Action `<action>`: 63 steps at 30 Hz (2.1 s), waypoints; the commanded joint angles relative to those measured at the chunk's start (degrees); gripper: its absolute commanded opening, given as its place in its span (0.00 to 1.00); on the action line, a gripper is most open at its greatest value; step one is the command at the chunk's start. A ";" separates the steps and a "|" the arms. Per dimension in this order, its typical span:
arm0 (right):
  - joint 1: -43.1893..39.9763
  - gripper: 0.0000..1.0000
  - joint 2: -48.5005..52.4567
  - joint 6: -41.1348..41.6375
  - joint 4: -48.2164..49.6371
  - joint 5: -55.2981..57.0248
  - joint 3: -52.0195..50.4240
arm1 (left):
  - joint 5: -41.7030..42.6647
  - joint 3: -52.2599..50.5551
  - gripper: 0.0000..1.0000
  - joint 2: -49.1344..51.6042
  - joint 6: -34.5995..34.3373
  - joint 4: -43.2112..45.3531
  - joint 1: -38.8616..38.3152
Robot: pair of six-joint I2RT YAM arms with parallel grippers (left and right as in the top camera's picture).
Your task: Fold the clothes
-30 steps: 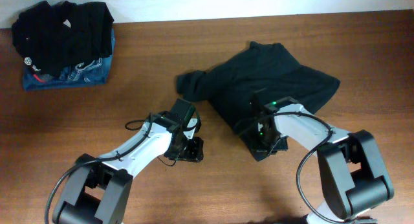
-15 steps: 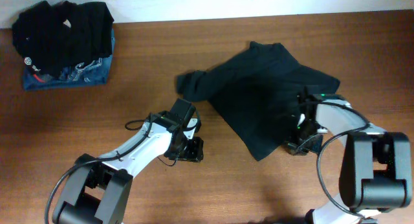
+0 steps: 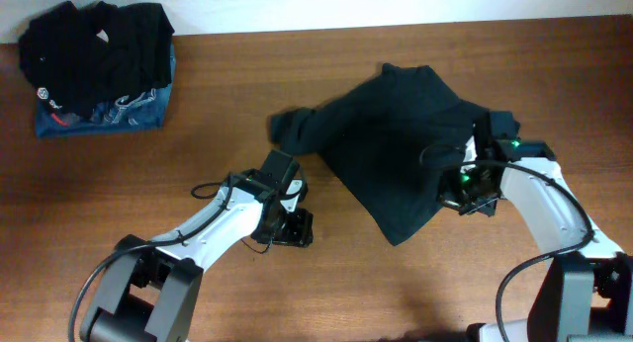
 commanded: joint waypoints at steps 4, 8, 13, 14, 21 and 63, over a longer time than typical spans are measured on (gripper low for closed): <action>6.38 0.04 3.72 -0.92 3.04 -0.72 -0.87 | -0.24 0.74 0.63 0.46 0.11 0.15 -0.07; 11.91 0.04 7.30 0.31 4.92 -0.72 -0.87 | -0.22 0.74 0.71 0.46 0.09 0.15 -0.07; 15.34 0.04 11.30 1.42 4.85 0.59 -0.90 | -0.22 0.74 0.71 0.46 0.11 -0.11 -0.07; 15.43 0.04 12.44 1.44 4.98 0.68 -0.90 | -0.22 0.74 0.71 0.46 0.09 -0.13 -0.07; 15.39 0.04 16.63 1.42 5.99 0.55 -0.98 | -0.24 0.74 0.72 0.46 0.11 -0.09 -0.07; -32.04 0.04 16.83 15.15 0.26 10.91 -4.46 | -0.44 0.74 0.74 0.46 0.11 -0.26 -0.07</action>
